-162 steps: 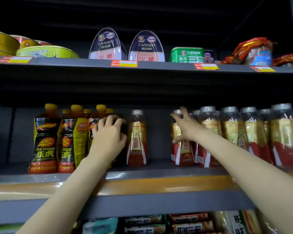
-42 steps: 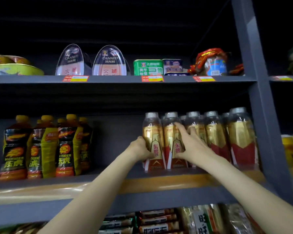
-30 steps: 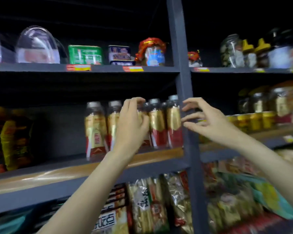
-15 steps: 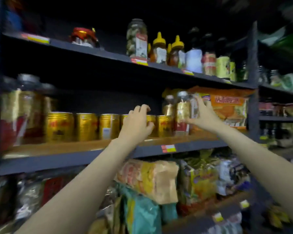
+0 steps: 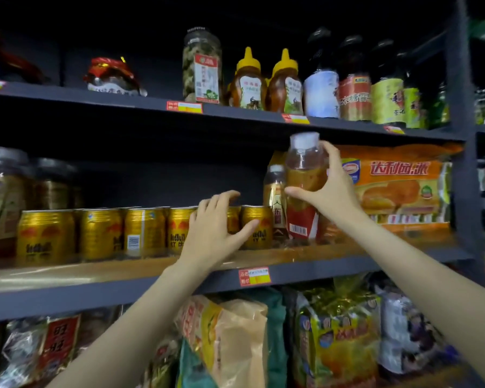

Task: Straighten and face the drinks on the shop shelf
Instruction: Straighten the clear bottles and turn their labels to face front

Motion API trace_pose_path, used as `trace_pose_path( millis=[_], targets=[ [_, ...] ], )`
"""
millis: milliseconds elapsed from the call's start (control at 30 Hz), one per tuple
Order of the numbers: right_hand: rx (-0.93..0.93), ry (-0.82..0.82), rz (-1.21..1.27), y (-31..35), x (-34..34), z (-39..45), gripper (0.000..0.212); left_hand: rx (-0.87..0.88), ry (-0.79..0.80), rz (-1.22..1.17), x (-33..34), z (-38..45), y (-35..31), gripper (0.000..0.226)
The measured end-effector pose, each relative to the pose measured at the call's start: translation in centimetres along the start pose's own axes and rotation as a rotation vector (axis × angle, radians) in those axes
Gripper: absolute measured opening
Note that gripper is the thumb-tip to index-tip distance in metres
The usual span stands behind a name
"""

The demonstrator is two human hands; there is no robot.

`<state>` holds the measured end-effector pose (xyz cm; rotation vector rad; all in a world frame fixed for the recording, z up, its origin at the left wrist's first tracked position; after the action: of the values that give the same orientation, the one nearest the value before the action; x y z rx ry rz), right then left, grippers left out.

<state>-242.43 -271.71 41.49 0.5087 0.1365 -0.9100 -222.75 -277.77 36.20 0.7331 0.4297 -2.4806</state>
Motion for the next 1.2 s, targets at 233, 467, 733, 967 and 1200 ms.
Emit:
trace_pose_path(
  millis=[233, 467, 733, 967, 1200],
  targets=[
    [-0.091, 0.224, 0.332, 5.5, 0.2, 1.6, 0.078, 0.024, 0.072, -0.584, -1.1, 2.6, -5.3, 0.087],
    [0.318, 0.2, 0.099, -4.5, 3.8, 5.2, 0.071, -0.067, -0.052, -0.341, -5.2, 1.5, -2.5, 0.09],
    [0.377, 0.21, -0.047, -7.0, 9.5, 7.7, 0.103, -0.079, 0.0, -0.171, -5.0, 0.2, -1.3, 0.095],
    [-0.054, -0.105, 0.024, -3.3, 4.4, 1.1, 0.093, -0.026, -0.094, -0.252, -5.0, -2.2, -0.8, 0.093],
    [-0.485, -0.243, -0.113, 8.9, 1.0, -1.5, 0.089, 0.001, -0.243, -0.421, -9.8, -6.5, -0.2, 0.09]
  ],
)
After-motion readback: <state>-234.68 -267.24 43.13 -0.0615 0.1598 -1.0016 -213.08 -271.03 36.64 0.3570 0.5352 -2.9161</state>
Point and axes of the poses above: each hand's wrist, its own z-axis towards the middle knuckle, its own x-axis out of the palm, y = z × x, the point moved 4 cm from there along z, towards the middle knuckle, and after that the axes turned 10 degrees about y, right-handed, at the moved point
